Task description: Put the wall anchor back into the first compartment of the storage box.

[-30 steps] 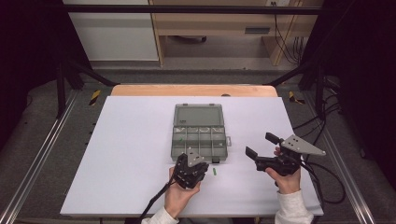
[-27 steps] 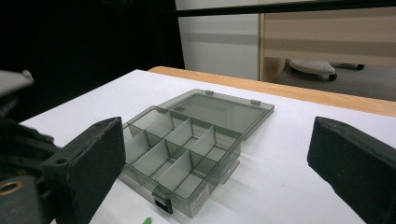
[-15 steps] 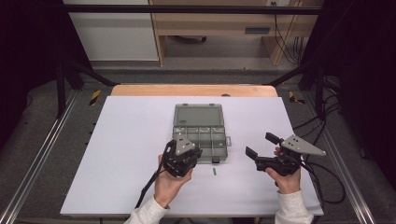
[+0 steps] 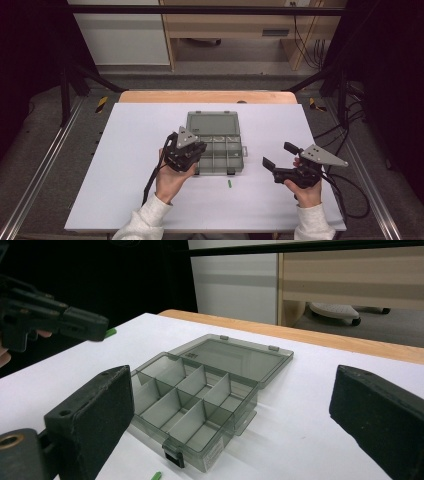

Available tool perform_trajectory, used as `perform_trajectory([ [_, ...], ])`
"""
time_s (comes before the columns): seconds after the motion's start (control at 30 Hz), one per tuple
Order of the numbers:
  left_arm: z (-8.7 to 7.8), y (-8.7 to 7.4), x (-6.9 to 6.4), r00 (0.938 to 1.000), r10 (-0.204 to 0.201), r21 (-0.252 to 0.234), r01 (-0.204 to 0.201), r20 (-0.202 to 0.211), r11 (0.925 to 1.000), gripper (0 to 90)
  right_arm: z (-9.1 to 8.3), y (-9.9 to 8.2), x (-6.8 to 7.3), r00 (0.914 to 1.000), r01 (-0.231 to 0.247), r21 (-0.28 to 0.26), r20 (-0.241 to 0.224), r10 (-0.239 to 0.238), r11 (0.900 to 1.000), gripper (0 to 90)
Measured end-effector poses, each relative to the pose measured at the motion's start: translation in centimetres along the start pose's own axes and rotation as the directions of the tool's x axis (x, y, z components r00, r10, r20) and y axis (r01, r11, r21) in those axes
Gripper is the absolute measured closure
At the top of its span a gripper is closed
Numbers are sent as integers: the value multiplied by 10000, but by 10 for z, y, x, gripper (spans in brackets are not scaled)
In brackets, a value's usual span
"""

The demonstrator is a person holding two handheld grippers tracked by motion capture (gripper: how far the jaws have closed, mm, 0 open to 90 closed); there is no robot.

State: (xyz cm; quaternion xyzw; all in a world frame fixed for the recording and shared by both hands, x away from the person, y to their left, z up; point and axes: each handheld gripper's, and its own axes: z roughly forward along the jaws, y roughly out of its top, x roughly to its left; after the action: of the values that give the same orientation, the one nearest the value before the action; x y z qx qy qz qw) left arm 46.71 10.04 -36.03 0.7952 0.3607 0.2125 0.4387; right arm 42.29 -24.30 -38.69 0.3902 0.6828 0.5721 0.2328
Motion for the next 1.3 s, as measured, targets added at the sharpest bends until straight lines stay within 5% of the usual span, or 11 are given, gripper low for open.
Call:
perform_trajectory([
  [0.57,30,4,43,9989,-268,322,280,-377,9991,845,0,0,-1,9999,-94,-57,35,94,9999,41],
  [1.3,66,-23,70,9939,-870,978,934,-678,9908,844,0,0,-1,10000,-82,-43,20,82,10000,40],
])
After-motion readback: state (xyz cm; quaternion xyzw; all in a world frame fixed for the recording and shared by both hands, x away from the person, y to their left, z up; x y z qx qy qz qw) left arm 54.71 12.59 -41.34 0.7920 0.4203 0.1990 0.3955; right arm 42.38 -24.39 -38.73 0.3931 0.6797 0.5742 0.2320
